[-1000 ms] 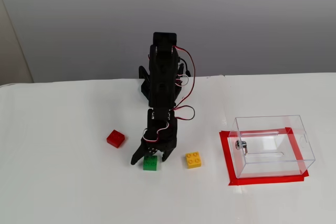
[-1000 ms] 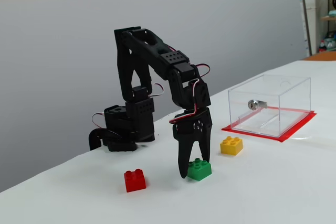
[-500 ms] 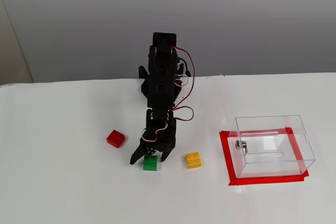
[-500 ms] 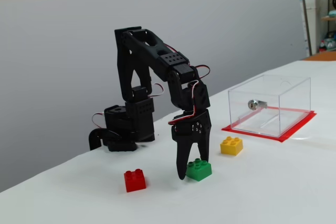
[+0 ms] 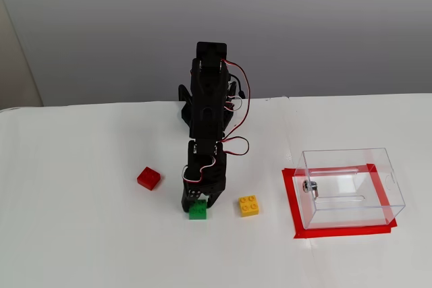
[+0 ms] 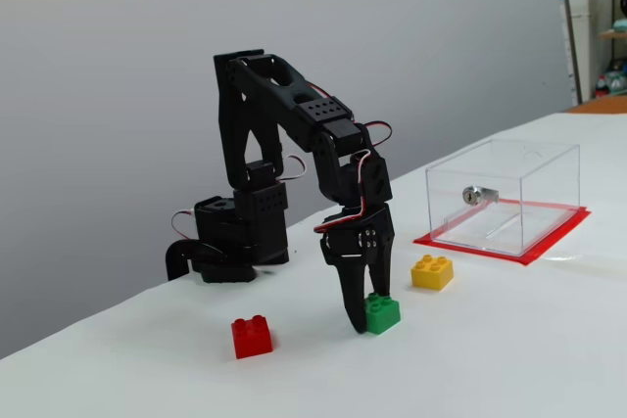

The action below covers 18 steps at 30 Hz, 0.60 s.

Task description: Pick the green lego brick and place it into the transparent box

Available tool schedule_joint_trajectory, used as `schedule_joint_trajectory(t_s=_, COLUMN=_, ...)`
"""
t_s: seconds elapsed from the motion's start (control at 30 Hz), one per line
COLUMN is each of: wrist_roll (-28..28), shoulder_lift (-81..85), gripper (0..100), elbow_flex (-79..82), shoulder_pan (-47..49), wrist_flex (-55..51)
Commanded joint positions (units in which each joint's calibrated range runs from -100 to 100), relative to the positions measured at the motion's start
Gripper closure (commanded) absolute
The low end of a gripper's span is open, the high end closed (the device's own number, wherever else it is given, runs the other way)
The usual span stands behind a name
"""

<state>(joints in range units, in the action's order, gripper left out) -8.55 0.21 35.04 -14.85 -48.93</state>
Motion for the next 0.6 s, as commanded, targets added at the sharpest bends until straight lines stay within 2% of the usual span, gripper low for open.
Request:
schedule_joint_trajectory(t_s=0.0, wrist_roll=0.15, shoulder_lift=-0.08, gripper=85, elbow_flex=-0.77, shoulder_pan=0.03, wrist_flex=-0.42)
schedule_joint_trajectory(t_s=0.13, wrist_roll=0.15, shoulder_lift=0.09, gripper=91, elbow_flex=-0.77, shoulder_pan=-0.20, wrist_flex=-0.42)
schedule_joint_trajectory(t_s=0.3, wrist_roll=0.15, shoulder_lift=1.02, gripper=91, elbow_flex=-1.22, shoulder_pan=-0.64, wrist_flex=-0.68)
schedule_joint_trajectory(t_s=0.57, wrist_roll=0.09, shoulder_lift=11.03, gripper=91, elbow_flex=-9.63, shoulder_pan=-1.60, wrist_flex=-8.69)
